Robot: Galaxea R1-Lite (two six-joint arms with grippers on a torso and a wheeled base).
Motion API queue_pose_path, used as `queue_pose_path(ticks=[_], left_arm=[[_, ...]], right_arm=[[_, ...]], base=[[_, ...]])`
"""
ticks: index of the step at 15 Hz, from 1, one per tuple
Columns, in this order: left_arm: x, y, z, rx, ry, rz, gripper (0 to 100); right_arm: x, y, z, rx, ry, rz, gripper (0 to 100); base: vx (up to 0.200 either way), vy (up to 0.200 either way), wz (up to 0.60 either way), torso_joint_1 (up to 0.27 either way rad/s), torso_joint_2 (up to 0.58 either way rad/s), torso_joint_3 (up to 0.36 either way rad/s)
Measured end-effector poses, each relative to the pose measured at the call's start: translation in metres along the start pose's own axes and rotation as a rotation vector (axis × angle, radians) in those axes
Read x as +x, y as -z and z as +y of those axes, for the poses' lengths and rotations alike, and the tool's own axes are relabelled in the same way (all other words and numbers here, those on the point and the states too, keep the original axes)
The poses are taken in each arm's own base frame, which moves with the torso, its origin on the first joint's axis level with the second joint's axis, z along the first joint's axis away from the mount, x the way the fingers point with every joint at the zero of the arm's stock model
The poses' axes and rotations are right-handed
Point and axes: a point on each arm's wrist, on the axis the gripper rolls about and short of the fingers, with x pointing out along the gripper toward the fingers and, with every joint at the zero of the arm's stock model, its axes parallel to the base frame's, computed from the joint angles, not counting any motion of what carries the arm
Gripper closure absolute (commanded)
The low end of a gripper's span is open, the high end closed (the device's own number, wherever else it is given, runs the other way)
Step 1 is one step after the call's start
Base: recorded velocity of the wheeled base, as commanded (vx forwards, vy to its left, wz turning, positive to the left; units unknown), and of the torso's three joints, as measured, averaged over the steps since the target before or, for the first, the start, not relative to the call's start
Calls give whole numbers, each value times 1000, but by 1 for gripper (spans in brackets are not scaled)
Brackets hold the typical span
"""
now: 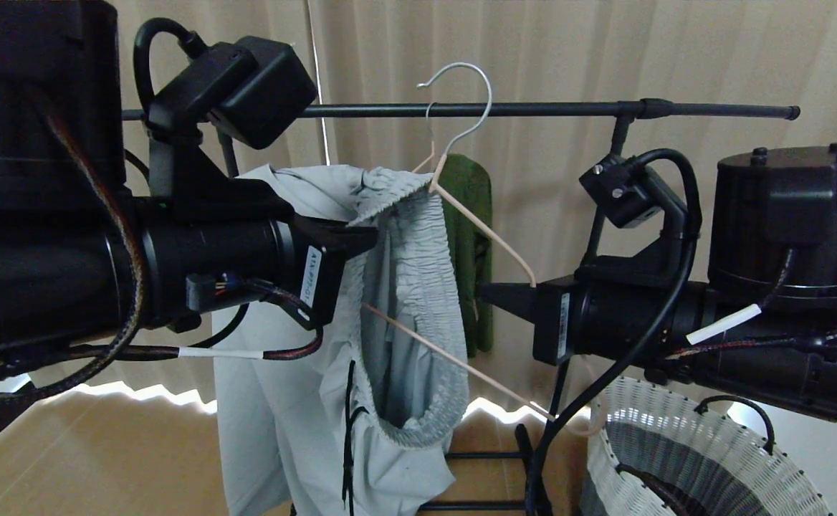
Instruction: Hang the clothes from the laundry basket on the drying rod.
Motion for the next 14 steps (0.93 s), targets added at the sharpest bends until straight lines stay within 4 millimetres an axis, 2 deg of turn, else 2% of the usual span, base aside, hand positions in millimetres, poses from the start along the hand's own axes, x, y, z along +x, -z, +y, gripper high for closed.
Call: queue_pose_path(ticks=[3,4,10,14], left_arm=[[2,7,-1,15,0,4,100],[2,8,-1,18,1,7,0],[-2,15,-2,21,1,8,0],[-17,16,6,39,-37,-50,0]], right_arm=[[-4,-2,1,-4,-5,-10,100],[-5,-3,1,-4,-6,-14,100],[-11,-9,-1,-15,-2,-43,100],[-17,-17,-26,-79,101,-21,100]], base=[[0,0,0,0,0,0],[0,0,0,0,0,0],[0,0,0,0,0,0],[0,0,0,0,0,0]])
